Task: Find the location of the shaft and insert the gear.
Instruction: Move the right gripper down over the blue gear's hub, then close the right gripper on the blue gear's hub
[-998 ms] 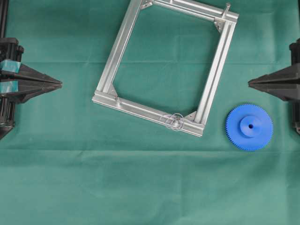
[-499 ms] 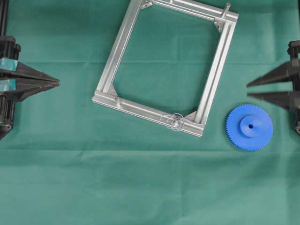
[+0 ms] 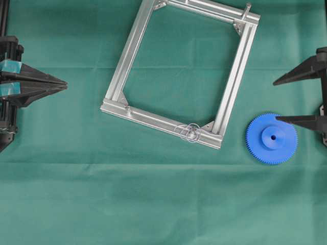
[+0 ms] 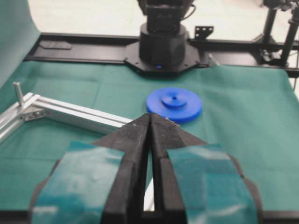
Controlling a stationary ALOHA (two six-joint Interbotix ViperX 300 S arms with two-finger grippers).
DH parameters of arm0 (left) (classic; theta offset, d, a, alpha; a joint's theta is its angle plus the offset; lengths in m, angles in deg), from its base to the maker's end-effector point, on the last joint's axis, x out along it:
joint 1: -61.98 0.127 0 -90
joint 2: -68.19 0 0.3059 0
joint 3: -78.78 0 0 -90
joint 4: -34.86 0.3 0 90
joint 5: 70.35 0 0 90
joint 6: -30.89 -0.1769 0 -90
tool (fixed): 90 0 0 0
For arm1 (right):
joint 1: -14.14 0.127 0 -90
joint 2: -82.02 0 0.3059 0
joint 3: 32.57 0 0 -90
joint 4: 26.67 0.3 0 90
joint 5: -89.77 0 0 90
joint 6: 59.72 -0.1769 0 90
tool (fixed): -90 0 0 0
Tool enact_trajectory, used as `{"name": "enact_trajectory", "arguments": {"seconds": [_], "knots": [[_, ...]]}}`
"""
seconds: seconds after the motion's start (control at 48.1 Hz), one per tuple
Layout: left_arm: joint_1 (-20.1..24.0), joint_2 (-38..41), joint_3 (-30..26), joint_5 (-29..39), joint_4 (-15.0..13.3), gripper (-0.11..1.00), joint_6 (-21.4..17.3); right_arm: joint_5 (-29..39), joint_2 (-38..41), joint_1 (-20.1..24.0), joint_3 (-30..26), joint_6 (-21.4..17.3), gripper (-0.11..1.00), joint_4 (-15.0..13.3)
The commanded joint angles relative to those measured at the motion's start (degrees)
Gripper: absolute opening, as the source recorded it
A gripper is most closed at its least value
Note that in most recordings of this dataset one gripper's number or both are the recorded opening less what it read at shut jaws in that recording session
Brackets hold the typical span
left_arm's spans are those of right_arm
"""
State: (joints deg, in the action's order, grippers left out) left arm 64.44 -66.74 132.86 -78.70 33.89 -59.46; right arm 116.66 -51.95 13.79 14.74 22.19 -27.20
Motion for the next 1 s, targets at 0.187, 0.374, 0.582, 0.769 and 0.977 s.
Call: {"name": "enact_trajectory", "arguments": {"seconds": [0.187, 0.374, 0.582, 0.769, 0.977], "knots": [[0.2, 1.7, -0.8, -0.7, -0.1, 0.02, -0.1, 18.7, 4.5, 0.0, -0.4, -8.9, 0.93, 0.7], [0.2, 2.5, -0.7, -0.9, -0.1, 0.02, -0.1, 20.0, 8.9, 1.8, 0.6, -11.4, 0.93, 0.8], [0.2, 2.7, -0.7, -0.9, -0.1, 0.02, -0.1, 18.5, 15.6, 4.3, 1.0, -13.8, 0.93, 1.1], [0.2, 2.7, -0.7, -0.9, -0.1, 0.02, -0.1, 14.9, 21.1, 6.2, 1.4, -14.7, 0.93, 1.1], [0.2, 2.7, -0.7, -0.9, -0.1, 0.02, -0.1, 12.0, 26.5, 6.3, 2.3, -14.8, 0.93, 1.1]]}}
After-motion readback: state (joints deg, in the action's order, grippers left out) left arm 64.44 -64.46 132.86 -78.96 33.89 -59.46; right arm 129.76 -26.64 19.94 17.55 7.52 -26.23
